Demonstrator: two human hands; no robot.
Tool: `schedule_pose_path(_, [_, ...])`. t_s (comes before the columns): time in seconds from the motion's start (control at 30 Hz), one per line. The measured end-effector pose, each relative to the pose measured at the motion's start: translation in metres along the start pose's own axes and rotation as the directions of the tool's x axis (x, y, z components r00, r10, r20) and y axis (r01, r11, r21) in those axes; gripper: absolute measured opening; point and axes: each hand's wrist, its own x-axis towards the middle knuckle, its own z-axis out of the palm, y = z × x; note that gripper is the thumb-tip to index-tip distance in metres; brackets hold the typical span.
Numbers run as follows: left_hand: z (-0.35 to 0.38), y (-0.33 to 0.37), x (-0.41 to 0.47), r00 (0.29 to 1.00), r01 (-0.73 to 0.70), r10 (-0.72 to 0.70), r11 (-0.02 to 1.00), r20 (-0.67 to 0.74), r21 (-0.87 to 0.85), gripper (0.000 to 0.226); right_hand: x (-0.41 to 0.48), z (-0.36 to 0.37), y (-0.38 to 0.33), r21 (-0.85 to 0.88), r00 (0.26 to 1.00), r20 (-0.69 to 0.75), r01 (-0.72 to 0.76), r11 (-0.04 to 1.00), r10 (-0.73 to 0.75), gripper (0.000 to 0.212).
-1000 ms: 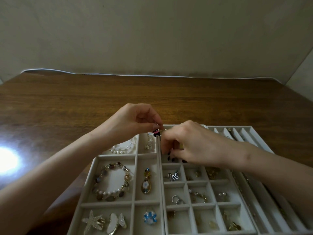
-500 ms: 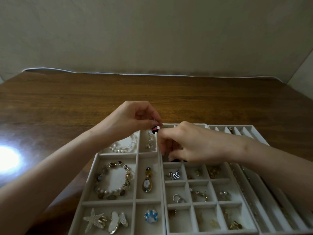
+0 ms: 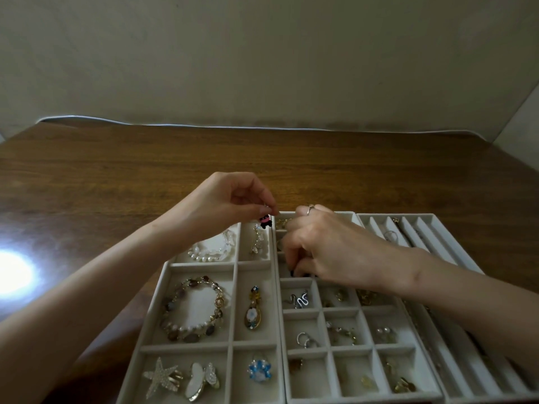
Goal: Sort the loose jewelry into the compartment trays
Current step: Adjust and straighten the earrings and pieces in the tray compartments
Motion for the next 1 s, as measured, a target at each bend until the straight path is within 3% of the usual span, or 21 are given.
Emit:
schedule_pose_path(0.13, [0.000, 0.000, 0.000, 1.000, 0.006, -0.006, 1.000, 0.005, 0.008, 0.009, 0.000, 0.002, 0.001, -0.060, 0.999, -0.049, -0.011, 0.998, 0.008, 0.009])
schedule_pose_path(0.3, [0.000, 0.001, -0.001, 0.999, 0.015, -0.015, 1.000, 0.031, 0.009, 0.008, 0.001, 0.001, 0.005, -0.011, 0.996, -0.086, -0.025, 1.000, 0.024, 0.008])
schedule_pose_path(0.57, [0.013, 0.006, -0.007, 0.984, -0.038, 0.013, 0.989, 0.175, 0.142, 0.012, -0.012, -0.031, 0.032, 0.419, 0.961, -0.152, -0.148, 0.896, 0.230, 0.003])
schedule_pose_path(0.8, [0.030, 0.005, -0.011, 0.957, -0.245, 0.176, 0.915, 0.229, 0.320, 0.012, -0.026, -0.026, 0.065, 0.605, 0.935, -0.134, -0.186, 0.774, 0.329, 0.010])
schedule_pose_path(0.87, [0.034, 0.004, -0.012, 0.946, -0.279, 0.195, 0.896, 0.257, 0.346, 0.013, -0.029, -0.027, 0.070, 0.670, 0.929, -0.131, -0.175, 0.722, 0.347, 0.018])
schedule_pose_path(1.0, [0.036, 0.001, -0.011, 0.931, -0.306, 0.197, 0.881, 0.309, 0.362, 0.014, -0.035, -0.031, 0.081, 0.723, 0.911, -0.150, -0.163, 0.671, 0.383, 0.011])
